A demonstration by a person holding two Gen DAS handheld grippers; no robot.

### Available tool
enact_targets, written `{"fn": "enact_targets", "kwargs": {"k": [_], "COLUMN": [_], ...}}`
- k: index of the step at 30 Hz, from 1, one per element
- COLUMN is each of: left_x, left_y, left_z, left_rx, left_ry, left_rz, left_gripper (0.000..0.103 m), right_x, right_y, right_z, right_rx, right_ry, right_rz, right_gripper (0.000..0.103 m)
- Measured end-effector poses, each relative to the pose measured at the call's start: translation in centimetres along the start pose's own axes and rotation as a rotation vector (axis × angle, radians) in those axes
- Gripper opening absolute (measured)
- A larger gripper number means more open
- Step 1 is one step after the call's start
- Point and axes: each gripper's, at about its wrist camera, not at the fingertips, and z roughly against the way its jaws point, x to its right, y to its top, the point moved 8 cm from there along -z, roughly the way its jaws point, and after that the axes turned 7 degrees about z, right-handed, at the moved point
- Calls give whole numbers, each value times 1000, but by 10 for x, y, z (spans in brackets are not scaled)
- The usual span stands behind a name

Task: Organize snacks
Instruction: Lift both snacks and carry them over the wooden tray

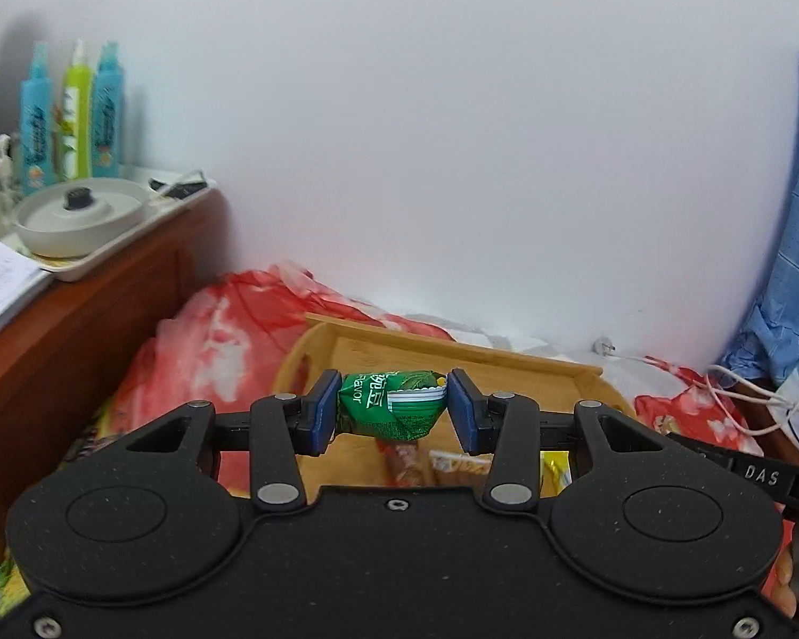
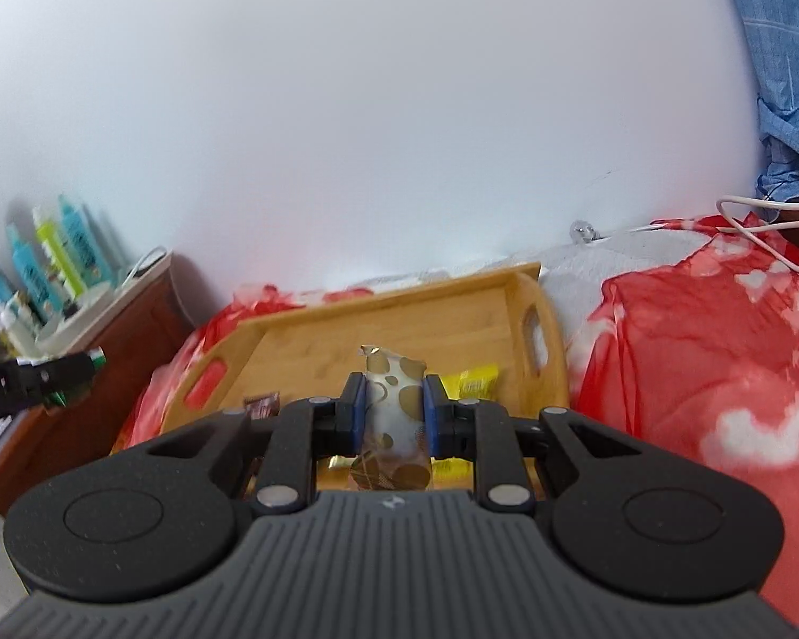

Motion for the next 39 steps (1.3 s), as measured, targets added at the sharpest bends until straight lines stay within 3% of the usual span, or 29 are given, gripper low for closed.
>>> {"fn": "enact_targets", "kwargs": {"k": [9,14,19,22,39], "left_x": [-2,-3,-1,-2,9], "left_y": [7,-4,-11,-18,-35], "left_z": [-83,-131,-169,-187,-211], "left_rx": [-86,-143,-135,-157,-205], "left_ry": [46,71,140,144,161], "left_rz": [26,31,-30,-25,-127], "left_gripper": [41,41,41,41,41], "right_x": [26,32,36,39,40], "right_y": [30,31,27,23,6], "right_z": [-52,-89,-122,-139,-170], "right_rx": [-82,-135,-170,-179,-198], "right_ry": [-41,-72,-102,-118,-136], "right_rz": [-19,10,36,48,58], "right_gripper": [26,26,26,26,26]}}
